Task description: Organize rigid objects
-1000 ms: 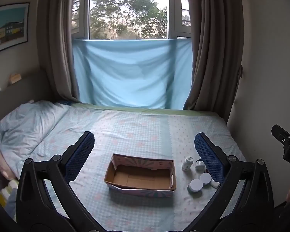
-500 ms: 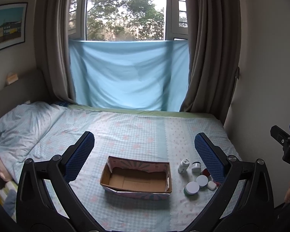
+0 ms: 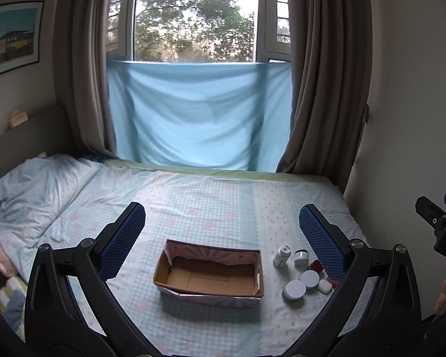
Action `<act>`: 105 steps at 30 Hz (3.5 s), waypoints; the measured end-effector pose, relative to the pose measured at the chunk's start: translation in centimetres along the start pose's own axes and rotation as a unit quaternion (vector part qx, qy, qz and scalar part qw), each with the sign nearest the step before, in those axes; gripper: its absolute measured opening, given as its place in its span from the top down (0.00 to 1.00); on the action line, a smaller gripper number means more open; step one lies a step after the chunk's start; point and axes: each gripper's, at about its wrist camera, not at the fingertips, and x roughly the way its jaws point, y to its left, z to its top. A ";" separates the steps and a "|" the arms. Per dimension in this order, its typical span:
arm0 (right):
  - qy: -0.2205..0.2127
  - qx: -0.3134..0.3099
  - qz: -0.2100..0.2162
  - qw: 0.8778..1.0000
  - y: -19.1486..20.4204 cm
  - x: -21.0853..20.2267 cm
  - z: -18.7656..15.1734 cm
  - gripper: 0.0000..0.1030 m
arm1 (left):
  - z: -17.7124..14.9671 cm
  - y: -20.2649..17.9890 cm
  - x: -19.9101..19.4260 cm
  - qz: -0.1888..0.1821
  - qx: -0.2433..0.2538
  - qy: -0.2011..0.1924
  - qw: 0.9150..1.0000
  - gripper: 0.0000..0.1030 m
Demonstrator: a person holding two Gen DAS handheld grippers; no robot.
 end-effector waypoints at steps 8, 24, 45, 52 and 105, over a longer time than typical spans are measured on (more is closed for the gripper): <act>0.001 0.002 -0.002 1.000 0.4 0.0 -0.1 0.00 | 0.1 0.5 -0.2 0.000 -0.004 0.000 1.000 0.00; 0.002 0.001 0.004 1.000 0.7 0.2 -0.5 0.00 | 0.1 0.5 -0.5 0.000 -0.001 -0.006 1.000 0.00; 0.017 0.047 0.000 0.999 -0.6 1.8 -0.9 0.00 | 2.4 -0.9 3.4 -0.028 0.047 0.029 0.998 0.00; 0.059 0.090 -0.067 0.992 -5.1 6.2 -4.0 0.00 | 1.6 -6.5 14.1 -0.113 0.109 0.103 0.982 0.00; 0.468 -0.111 0.026 0.876 -14.6 40.2 -32.3 0.61 | -27.5 -22.8 54.5 -0.121 0.244 0.458 0.846 0.54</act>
